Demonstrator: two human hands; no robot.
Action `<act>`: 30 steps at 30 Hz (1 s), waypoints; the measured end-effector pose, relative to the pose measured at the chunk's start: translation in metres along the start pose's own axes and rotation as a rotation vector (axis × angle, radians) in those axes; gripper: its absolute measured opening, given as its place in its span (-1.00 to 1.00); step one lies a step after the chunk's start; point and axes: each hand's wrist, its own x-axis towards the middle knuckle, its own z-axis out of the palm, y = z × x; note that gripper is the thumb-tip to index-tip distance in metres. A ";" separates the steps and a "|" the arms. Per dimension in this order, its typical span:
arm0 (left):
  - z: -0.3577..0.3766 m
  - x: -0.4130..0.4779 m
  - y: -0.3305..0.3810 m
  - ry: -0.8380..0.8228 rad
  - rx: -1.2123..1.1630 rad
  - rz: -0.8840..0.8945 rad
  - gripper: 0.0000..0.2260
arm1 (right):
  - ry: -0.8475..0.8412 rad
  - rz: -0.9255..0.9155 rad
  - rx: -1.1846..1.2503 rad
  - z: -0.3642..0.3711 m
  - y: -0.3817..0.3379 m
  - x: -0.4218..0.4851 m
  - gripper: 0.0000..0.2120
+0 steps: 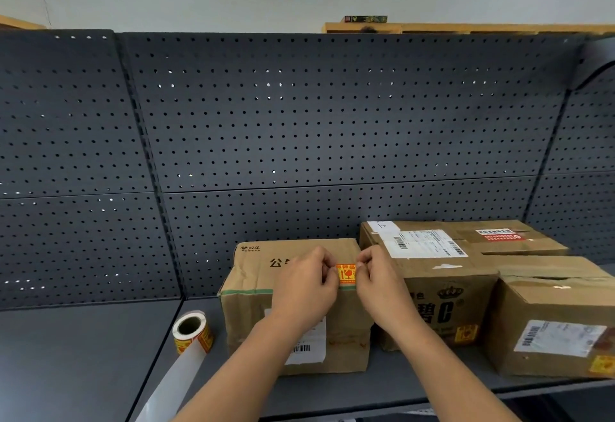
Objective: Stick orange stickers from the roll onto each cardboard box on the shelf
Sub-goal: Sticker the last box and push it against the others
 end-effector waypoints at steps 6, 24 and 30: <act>0.003 0.006 0.003 0.043 0.075 -0.082 -0.84 | 0.011 0.053 0.028 -0.001 -0.002 0.007 -0.91; 0.004 0.016 0.005 0.005 0.193 -0.182 -0.79 | -0.143 0.249 0.193 -0.007 -0.002 0.022 -0.91; 0.004 0.017 0.005 0.036 0.163 -0.217 -0.79 | -0.185 0.279 0.244 -0.012 0.002 0.025 -0.95</act>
